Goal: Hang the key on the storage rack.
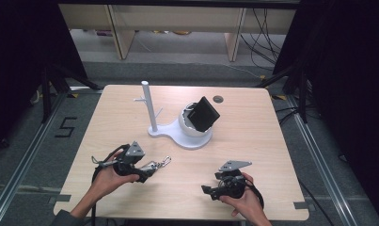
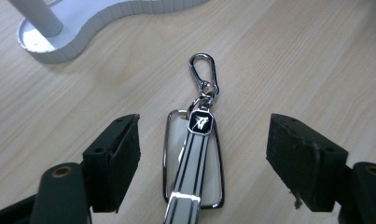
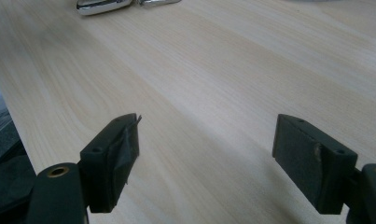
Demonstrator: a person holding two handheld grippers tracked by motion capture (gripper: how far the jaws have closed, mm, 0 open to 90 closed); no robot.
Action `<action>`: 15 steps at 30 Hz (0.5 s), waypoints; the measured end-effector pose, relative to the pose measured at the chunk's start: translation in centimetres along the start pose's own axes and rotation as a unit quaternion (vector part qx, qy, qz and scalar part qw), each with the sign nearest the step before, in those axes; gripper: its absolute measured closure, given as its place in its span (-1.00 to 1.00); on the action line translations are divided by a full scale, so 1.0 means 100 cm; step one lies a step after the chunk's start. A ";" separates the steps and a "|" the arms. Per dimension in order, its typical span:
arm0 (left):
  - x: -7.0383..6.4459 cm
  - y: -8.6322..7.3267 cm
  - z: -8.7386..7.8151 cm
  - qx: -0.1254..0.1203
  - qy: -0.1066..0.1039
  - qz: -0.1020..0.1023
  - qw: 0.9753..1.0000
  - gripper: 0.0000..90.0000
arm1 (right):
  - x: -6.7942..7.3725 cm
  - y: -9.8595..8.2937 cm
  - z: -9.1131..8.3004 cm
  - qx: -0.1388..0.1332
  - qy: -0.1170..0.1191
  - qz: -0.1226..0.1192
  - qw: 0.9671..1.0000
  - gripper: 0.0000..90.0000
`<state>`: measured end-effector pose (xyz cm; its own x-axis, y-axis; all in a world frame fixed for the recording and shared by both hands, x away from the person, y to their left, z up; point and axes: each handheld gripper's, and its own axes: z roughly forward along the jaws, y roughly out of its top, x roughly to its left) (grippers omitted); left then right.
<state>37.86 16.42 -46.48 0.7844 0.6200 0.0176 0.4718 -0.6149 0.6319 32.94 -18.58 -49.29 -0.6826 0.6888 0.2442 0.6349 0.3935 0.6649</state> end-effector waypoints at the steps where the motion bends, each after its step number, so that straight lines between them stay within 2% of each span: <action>1: 0.002 0.004 0.002 0.012 -0.006 0.002 1.000 -0.44 | 0.000 0.000 0.000 -0.001 -0.003 0.001 1.000 -0.47; 3: 0.004 0.011 0.005 0.030 -0.020 -0.001 0.999 -0.42 | 0.000 0.000 0.000 -0.001 -0.004 0.000 1.000 -0.47; 4: 0.006 0.014 0.007 0.034 -0.020 0.000 0.999 -0.40 | -0.001 0.000 0.001 -0.002 0.004 -0.002 1.000 -0.47; 7: 0.009 0.020 0.013 0.049 -0.021 0.005 0.999 -0.34 | -0.001 0.000 0.001 -0.003 0.006 -0.001 1.000 -0.47; 9: 0.009 0.023 0.019 0.068 -0.028 0.002 0.997 -0.33 | -0.001 0.001 0.000 -0.003 0.000 -0.005 1.000 -0.47; 10: 0.009 0.023 0.019 0.068 -0.028 0.002 0.997 -0.31 | -0.001 0.001 0.000 -0.003 0.000 -0.005 1.000 -0.47; 12: 0.008 0.029 0.027 0.085 -0.028 0.010 0.996 -0.27 | -0.001 0.001 0.001 -0.004 0.002 -0.003 1.000 -0.47; 13: 0.007 0.031 0.029 0.088 -0.028 0.016 0.996 -0.24 | 0.001 0.000 0.002 -0.007 0.005 0.012 1.000 -0.47; 15: 0.006 0.037 0.033 0.101 -0.029 0.027 0.994 -0.19 | 0.000 0.001 0.001 -0.003 0.005 0.002 1.000 -0.46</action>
<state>41.40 12.95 -46.72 0.8299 0.5580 -0.0021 0.4954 -0.7350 0.4630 33.06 -18.50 -49.34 -0.6834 0.6842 0.2546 0.6360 0.3866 0.6678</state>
